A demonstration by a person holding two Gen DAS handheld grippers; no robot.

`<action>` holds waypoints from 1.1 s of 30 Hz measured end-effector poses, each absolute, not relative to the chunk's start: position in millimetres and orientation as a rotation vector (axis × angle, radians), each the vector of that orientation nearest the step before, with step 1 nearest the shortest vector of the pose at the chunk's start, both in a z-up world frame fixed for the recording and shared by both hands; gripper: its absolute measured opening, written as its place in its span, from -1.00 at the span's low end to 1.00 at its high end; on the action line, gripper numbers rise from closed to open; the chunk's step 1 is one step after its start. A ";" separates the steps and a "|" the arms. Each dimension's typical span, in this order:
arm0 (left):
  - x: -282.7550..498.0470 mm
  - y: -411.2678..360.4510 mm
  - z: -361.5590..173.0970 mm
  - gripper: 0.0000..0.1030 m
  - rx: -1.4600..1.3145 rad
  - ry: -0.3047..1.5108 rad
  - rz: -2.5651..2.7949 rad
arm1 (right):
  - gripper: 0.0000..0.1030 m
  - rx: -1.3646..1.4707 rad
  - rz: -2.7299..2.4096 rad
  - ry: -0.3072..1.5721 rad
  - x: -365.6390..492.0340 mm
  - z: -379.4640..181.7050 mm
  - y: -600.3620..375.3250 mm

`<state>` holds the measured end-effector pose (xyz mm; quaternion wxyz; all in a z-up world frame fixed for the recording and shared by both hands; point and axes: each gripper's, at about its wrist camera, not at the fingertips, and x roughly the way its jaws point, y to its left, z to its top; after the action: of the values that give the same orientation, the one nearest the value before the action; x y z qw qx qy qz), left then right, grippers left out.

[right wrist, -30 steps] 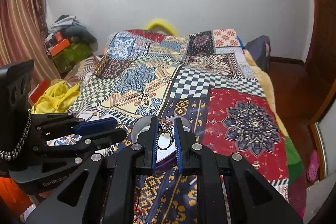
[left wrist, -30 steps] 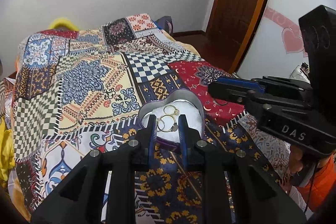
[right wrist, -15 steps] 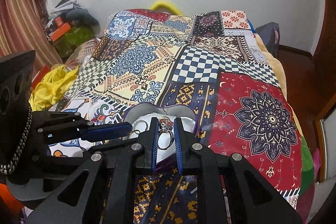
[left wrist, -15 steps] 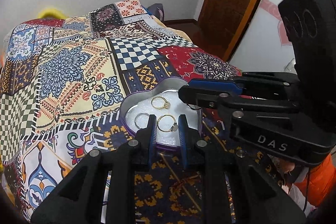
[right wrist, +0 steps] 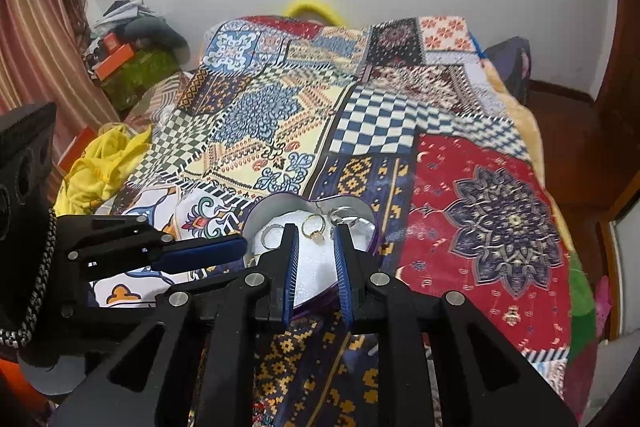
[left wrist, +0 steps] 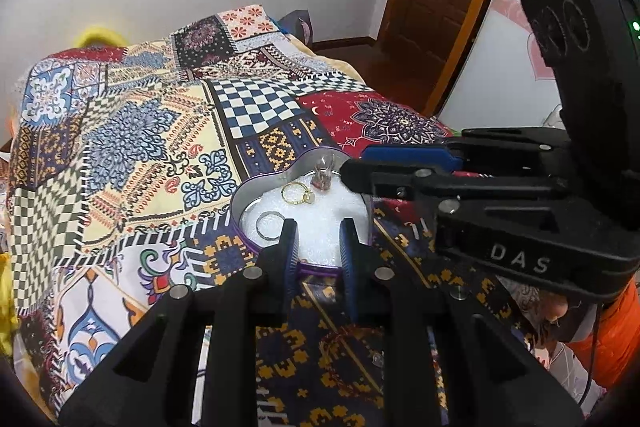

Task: Organize jewelry
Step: 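Lower both rings into the heart tin and open both tools, then grasp a red beaded bracelet with each tool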

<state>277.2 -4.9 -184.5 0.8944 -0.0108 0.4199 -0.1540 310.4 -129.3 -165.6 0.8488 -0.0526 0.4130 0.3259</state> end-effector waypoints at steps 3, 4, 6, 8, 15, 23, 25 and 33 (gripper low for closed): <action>268.7 -2.9 -175.8 -0.62 -0.014 0.856 -0.301 | -0.69 -0.114 0.679 0.843 301.6 -155.4 -132.7; 265.6 -1.9 -172.4 -0.62 -0.011 0.851 -0.294 | -0.68 -0.114 0.677 0.835 298.8 -152.0 -133.8; 259.2 1.2 -165.7 -0.61 -0.015 0.840 -0.283 | -0.68 -0.121 0.668 0.815 292.2 -144.7 -136.2; 252.9 4.8 -158.5 -0.58 -0.022 0.828 -0.269 | -0.66 -0.124 0.661 0.796 284.9 -138.4 -138.4; 231.1 13.9 -140.8 -0.51 -0.030 0.803 -0.236 | -0.32 -0.135 0.620 0.734 259.0 -122.4 -147.9; 201.4 16.4 -134.3 -0.39 -0.018 0.804 -0.228 | -0.31 -0.132 0.599 0.730 235.7 -119.4 -159.6; 193.8 15.8 -135.8 -0.31 -0.014 0.809 -0.230 | -0.31 -0.135 0.595 0.738 231.6 -121.8 -160.5; 175.7 10.6 -157.1 -0.29 -0.004 0.859 -0.242 | -0.31 -0.158 0.581 0.779 213.4 -141.0 -161.7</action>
<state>175.7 10.6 -157.1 0.9021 -0.0017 0.4153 -0.1170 213.4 -161.7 -141.0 0.8813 -0.0757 0.3739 0.2790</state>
